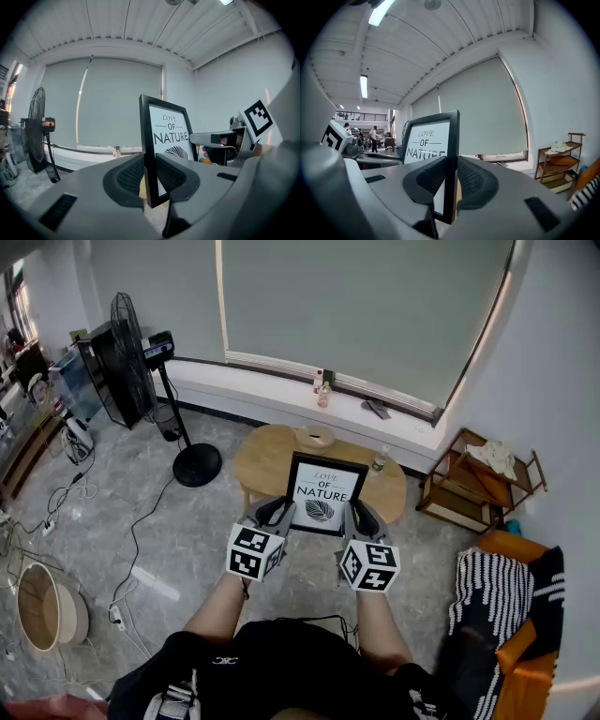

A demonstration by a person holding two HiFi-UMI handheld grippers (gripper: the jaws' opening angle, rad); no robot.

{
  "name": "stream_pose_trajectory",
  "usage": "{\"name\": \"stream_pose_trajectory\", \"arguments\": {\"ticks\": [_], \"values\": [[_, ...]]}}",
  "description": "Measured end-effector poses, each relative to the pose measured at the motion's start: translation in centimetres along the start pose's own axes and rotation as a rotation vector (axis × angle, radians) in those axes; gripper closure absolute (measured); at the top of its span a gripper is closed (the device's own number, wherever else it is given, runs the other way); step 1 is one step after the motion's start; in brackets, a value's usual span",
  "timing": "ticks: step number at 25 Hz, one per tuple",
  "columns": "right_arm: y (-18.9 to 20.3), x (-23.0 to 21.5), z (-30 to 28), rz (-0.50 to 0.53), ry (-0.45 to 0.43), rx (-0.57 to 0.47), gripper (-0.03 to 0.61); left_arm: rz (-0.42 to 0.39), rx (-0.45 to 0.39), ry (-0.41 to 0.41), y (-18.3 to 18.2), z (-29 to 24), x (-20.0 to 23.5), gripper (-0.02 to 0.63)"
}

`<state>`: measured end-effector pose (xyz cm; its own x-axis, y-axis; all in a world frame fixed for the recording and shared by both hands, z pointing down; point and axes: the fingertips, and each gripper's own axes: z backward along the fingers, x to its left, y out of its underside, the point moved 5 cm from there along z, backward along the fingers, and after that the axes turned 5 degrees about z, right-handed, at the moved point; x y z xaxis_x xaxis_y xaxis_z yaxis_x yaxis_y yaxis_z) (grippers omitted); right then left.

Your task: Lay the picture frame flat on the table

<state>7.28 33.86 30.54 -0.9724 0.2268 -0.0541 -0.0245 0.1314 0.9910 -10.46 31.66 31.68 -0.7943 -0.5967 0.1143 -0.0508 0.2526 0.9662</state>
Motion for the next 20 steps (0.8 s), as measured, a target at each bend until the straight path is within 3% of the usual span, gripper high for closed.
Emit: {"name": "stream_pose_trajectory", "arguments": {"ticks": [8,20], "values": [[0.1,1.2,0.6,-0.015,0.017,-0.009,0.491,0.0,-0.007,0.013,0.2,1.0,0.5,0.523],[0.5,7.1,-1.6,0.003,0.036,0.013,0.491,0.02,-0.022,0.034,0.9,3.8,6.1,0.523]]}}
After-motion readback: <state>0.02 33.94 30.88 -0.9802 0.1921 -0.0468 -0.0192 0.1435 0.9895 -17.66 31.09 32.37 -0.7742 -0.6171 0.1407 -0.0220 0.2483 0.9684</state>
